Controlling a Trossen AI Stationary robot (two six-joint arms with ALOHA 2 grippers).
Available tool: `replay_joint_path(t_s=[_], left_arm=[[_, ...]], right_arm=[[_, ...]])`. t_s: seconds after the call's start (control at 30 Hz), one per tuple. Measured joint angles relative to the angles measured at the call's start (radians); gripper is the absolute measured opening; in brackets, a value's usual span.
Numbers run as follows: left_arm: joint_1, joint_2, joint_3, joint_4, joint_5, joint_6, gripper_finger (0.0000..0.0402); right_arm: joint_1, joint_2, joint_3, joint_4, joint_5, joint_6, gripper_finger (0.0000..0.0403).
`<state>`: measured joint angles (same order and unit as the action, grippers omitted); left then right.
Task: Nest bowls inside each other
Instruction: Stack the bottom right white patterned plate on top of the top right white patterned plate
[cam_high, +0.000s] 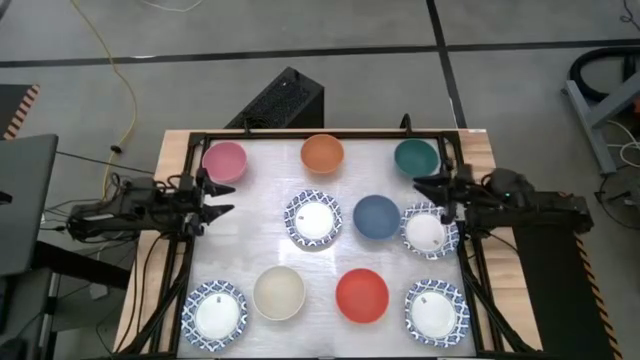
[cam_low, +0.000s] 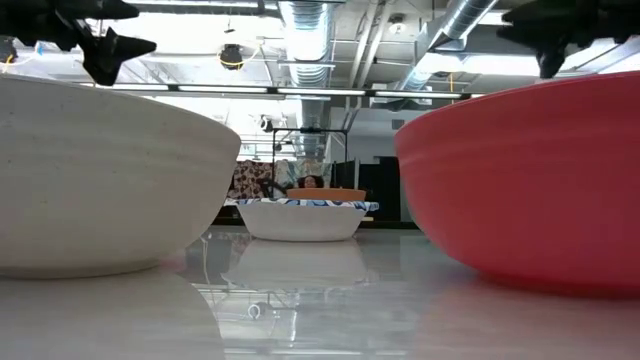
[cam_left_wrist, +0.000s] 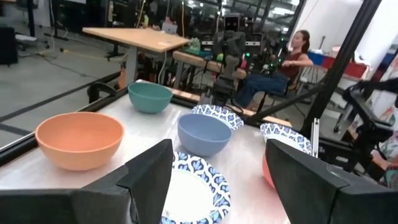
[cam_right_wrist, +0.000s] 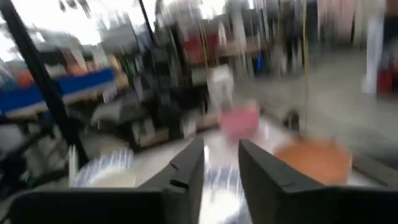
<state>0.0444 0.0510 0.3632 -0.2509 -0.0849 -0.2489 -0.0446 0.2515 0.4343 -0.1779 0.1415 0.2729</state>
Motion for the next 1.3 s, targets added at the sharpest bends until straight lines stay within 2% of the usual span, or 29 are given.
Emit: replay_joint_path(t_s=[0.17,0.3,0.53,0.67,1.0,1.3], left_arm=[[0.000,0.028,0.038,-0.036,0.016,0.017,0.0247],[0.000,0.040,0.044,-0.040,0.053,0.025,0.0247],[0.000,0.041,0.044,-0.047,0.052,0.027,0.0247],[0.000,0.041,0.044,-0.047,0.052,0.033,0.0247],[0.000,0.041,0.044,-0.045,0.051,0.046,0.0247],[0.000,0.041,0.044,-0.043,-0.008,0.049,0.0247]], right_arm=[[0.032,0.155,0.110,-0.144,-0.193,0.216,0.0168],[0.078,0.251,0.172,-0.158,-0.338,0.397,0.0174],[0.197,0.387,0.203,-0.265,-0.387,0.682,0.0160],[0.261,0.472,0.202,-0.365,-0.461,0.825,0.0153],[0.450,0.697,0.203,-0.345,-0.479,0.817,0.0157],[0.569,0.874,0.202,-0.351,-0.501,0.704,0.0158]])
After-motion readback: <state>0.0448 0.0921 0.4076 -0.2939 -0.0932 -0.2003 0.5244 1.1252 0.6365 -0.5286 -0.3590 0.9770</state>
